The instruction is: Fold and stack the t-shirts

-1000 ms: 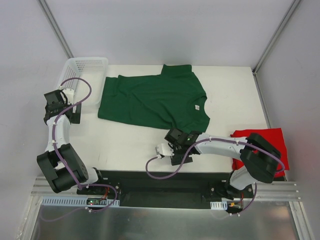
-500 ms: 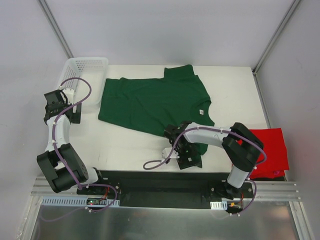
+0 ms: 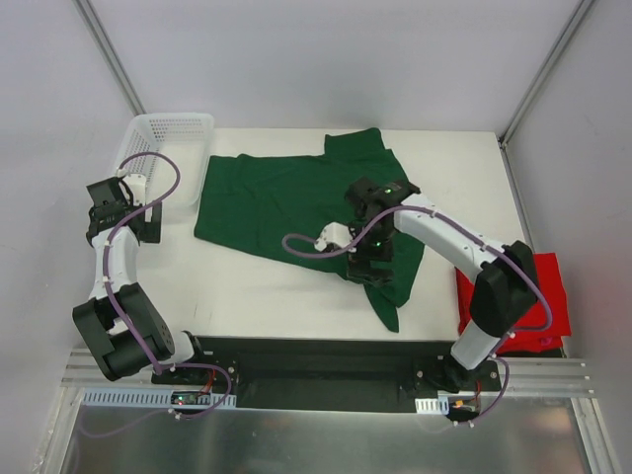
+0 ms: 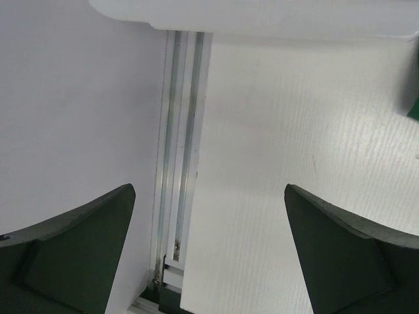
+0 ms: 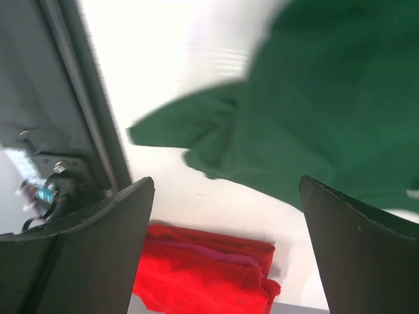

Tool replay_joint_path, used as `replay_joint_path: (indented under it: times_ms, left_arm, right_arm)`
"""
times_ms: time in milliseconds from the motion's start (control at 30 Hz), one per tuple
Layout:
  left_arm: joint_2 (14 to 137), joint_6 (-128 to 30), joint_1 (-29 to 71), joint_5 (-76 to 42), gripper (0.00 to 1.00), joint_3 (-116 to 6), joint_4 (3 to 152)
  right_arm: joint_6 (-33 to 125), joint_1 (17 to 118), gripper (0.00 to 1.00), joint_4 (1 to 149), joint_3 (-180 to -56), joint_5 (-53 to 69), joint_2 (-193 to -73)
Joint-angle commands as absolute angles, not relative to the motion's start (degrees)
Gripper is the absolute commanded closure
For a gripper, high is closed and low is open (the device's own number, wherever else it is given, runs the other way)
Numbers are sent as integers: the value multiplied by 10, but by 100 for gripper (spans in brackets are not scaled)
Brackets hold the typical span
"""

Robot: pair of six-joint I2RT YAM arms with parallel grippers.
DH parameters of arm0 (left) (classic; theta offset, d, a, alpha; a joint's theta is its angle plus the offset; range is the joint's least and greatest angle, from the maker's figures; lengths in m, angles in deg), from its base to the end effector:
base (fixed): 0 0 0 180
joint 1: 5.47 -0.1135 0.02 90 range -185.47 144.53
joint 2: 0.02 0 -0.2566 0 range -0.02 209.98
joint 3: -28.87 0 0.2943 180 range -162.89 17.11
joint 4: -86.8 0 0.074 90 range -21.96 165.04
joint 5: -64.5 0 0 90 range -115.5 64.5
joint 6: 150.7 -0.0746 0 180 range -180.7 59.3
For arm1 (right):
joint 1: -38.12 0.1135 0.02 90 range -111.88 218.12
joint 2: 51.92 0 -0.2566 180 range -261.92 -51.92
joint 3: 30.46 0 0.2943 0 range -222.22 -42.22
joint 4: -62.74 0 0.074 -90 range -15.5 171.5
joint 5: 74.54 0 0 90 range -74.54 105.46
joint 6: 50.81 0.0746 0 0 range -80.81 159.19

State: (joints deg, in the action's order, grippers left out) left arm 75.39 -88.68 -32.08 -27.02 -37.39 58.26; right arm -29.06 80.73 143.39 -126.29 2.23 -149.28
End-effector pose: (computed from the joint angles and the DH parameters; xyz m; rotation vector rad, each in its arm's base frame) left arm 0.3241 0.1646 0.2242 0.0124 2.2852 0.5416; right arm 0.2586 0.2610 0.2149 -2.4375 1.6513 0.2883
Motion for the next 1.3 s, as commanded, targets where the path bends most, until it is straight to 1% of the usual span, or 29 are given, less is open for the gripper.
replay_joint_path:
  times_ms: [0, 67, 167, 200, 233, 300, 400, 433, 533, 633, 733, 833, 933, 1033, 1167, 1267]
  left_arm:
    - [742, -865, -318, -222, 1, -396, 565]
    - [742, -871, -297, -229, 1, -403, 554]
    - [734, -893, -252, -278, 1, -399, 554]
    - [730, -898, -212, -288, 1, -398, 554]
    - [729, -906, -194, -297, 1, -399, 553]
    - [725, -911, -129, -324, 1, -402, 550]
    - [727, -920, -61, -360, 1, -413, 541]
    - [729, -918, -17, -367, 1, -419, 538]
    - [745, -908, 48, -376, 0, -441, 518]
    - [791, -898, 96, -375, 1, -455, 513]
    - [834, -889, 116, -355, 1, -468, 513]
    - [901, -881, 129, -336, 1, -484, 514]
    - [986, -879, 132, -331, 2, -527, 517]
    - [1038, -886, 132, -338, 2, -564, 520]
    - [1078, -890, 133, -338, 2, -593, 520]
    - [1099, -893, 133, -343, 2, -591, 520]
  right_arm:
    - [-237, 755, 4, 1332, -1217, 89, -1482]
    - [-222, 728, 4, 1290, -1209, 123, -1504]
    - [-203, 702, 4, 1239, -1192, 150, -1523]
    - [-199, 691, 4, 1225, -1186, 174, -1525]
    - [-194, 684, 4, 1194, -1176, 192, -1526]
    - [-172, 663, 4, 1167, -1171, 205, -1528]
    - [-150, 640, 4, 1121, -1162, 228, -1528]
    - [-147, 636, 4, 1101, -1159, 247, -1527]
    - [-139, 624, 4, 1077, -1153, 278, -1532]
    - [-135, 611, 4, 1064, -1146, 284, -1540]
    - [-135, 603, 4, 1053, -1144, 302, -1554]
    - [-133, 592, 4, 1047, -1141, 298, -1562]
    - [-132, 589, 4, 1051, -1137, 285, -1566]
    - [-134, 589, 4, 1054, -1124, 273, -1564]
    - [-135, 589, 4, 1051, -1113, 269, -1561]
    - [-135, 589, 4, 1051, -1113, 265, -1562]
